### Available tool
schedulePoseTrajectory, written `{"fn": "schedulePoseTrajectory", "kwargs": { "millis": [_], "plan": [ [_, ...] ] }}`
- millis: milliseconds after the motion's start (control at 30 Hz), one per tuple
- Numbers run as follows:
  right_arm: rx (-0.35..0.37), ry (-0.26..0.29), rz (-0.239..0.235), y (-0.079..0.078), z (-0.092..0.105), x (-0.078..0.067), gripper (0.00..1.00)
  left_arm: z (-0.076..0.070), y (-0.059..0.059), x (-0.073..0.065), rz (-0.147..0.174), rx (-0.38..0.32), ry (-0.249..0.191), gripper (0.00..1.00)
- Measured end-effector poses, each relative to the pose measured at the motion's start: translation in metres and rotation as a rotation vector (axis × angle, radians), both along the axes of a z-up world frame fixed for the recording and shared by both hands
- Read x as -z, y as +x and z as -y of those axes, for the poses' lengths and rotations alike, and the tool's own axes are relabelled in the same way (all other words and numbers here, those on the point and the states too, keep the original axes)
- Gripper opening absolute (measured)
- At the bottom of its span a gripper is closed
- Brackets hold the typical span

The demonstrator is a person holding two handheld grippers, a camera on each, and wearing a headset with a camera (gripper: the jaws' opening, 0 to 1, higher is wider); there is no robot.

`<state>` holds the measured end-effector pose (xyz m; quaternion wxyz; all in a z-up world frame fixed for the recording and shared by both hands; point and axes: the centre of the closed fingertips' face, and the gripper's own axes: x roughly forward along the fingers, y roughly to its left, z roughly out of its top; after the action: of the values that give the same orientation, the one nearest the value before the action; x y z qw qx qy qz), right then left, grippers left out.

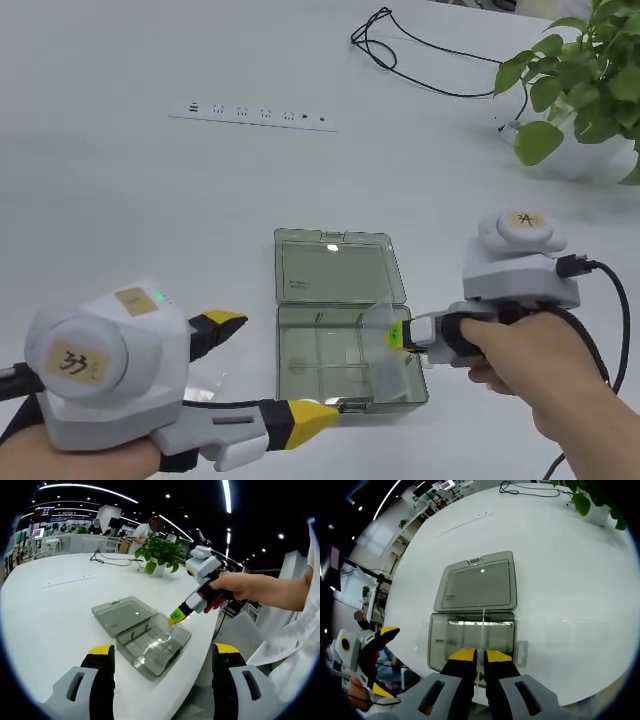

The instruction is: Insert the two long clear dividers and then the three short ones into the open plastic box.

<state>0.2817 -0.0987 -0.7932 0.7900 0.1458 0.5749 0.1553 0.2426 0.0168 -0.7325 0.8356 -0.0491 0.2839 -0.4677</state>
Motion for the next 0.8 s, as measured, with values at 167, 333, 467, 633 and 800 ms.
{"fn": "schedulePoseTrajectory", "kwargs": {
  "millis": [167, 333, 467, 633, 800],
  "plan": [
    [-0.005, 0.001, 0.001, 0.0002, -0.0004, 0.0001, 0.06, 0.0002, 0.0002, 0.0008, -0.001, 0.0, 0.0, 0.81],
    [-0.009, -0.002, 0.003, 0.0001, 0.0001, 0.0009, 0.06, -0.0007, 0.0006, 0.0011, -0.003, -0.006, -0.005, 0.81],
    [-0.013, -0.004, 0.003, -0.0003, 0.0, 0.0015, 0.06, -0.0014, 0.0005, 0.0018, -0.004, -0.007, -0.002, 0.81],
    [-0.02, -0.009, 0.008, -0.0008, 0.0004, 0.0028, 0.06, -0.0015, 0.0001, 0.0026, -0.006, -0.006, 0.001, 0.81],
    [-0.047, -0.02, 0.025, -0.0011, -0.002, 0.0019, 0.07, -0.0004, -0.0004, 0.0027, -0.007, -0.004, 0.003, 0.81]
  ]
}}
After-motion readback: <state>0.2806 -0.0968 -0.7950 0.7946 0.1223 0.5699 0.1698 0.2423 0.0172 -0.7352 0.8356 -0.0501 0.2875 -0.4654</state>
